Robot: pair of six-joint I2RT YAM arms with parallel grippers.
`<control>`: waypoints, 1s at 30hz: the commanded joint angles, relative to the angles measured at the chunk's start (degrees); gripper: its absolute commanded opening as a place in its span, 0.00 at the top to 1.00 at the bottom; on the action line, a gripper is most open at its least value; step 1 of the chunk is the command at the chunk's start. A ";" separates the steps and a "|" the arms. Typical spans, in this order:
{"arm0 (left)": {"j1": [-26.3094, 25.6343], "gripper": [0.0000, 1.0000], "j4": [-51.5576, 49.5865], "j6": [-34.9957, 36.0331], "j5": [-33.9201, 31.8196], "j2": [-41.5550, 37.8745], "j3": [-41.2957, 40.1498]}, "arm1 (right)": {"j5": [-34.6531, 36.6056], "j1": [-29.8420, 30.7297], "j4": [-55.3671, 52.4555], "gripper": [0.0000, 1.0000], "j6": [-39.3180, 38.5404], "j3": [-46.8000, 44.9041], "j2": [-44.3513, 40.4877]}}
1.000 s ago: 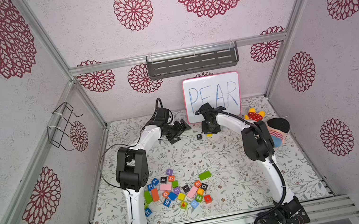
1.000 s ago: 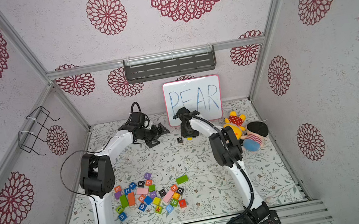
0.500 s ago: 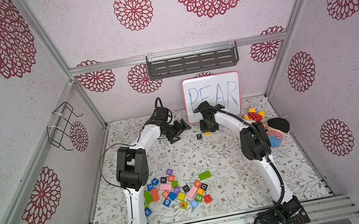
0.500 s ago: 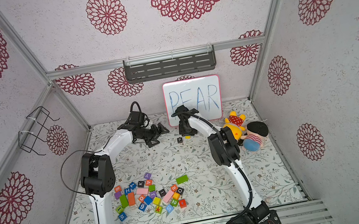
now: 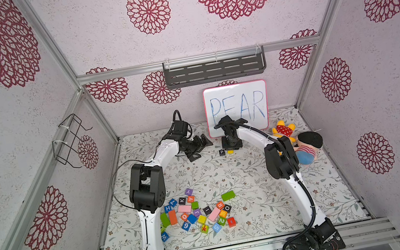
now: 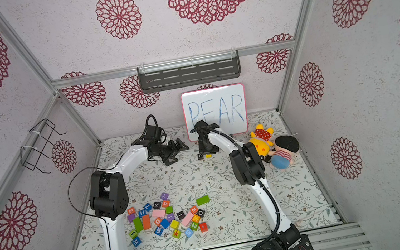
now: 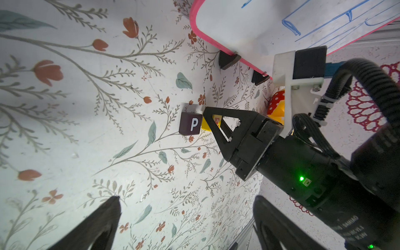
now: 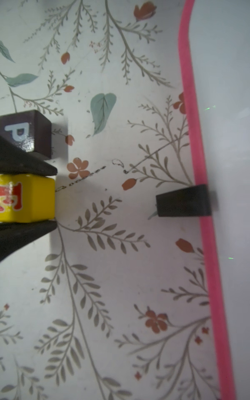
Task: Spell the uppercase word “pear” with letter blocks
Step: Place the letter block at the center of the board.
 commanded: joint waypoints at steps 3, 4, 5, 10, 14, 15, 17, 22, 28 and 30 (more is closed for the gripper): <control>0.31 0.02 0.83 0.94 0.93 -0.58 -0.96 | 0.32 0.61 -1.47 0.72 -0.81 2.05 0.03; 0.24 0.02 0.92 0.92 0.95 -0.67 -1.07 | 0.34 0.62 -1.57 0.72 -0.84 2.05 0.08; 0.29 0.02 1.03 0.87 0.95 -0.79 -1.31 | 0.32 0.62 -1.55 0.71 -0.80 2.06 0.20; 0.50 0.02 1.34 0.85 1.00 -0.97 -1.76 | 0.40 0.65 -1.72 0.71 -1.01 2.06 0.44; 0.59 0.02 1.58 0.65 1.17 -1.11 -2.01 | 0.58 0.62 -1.70 0.69 -1.12 2.05 0.39; 0.64 0.02 1.66 0.62 1.17 -1.20 -2.01 | 0.66 0.61 -1.70 0.68 -1.07 2.13 0.35; 0.61 0.02 1.84 0.58 1.25 -1.20 -2.09 | 0.77 0.65 -1.72 0.66 -1.08 2.14 0.35; 0.75 0.02 2.02 0.53 1.34 -1.38 -2.35 | 0.76 0.63 -1.79 0.64 -0.87 2.23 0.36; 0.76 0.02 2.20 0.48 1.36 -1.78 -2.60 | 0.65 0.64 -1.70 0.62 -0.64 2.32 0.46; 0.73 0.02 2.28 0.49 1.34 -1.79 -2.70 | 0.59 0.66 -1.76 0.62 -0.58 2.38 0.36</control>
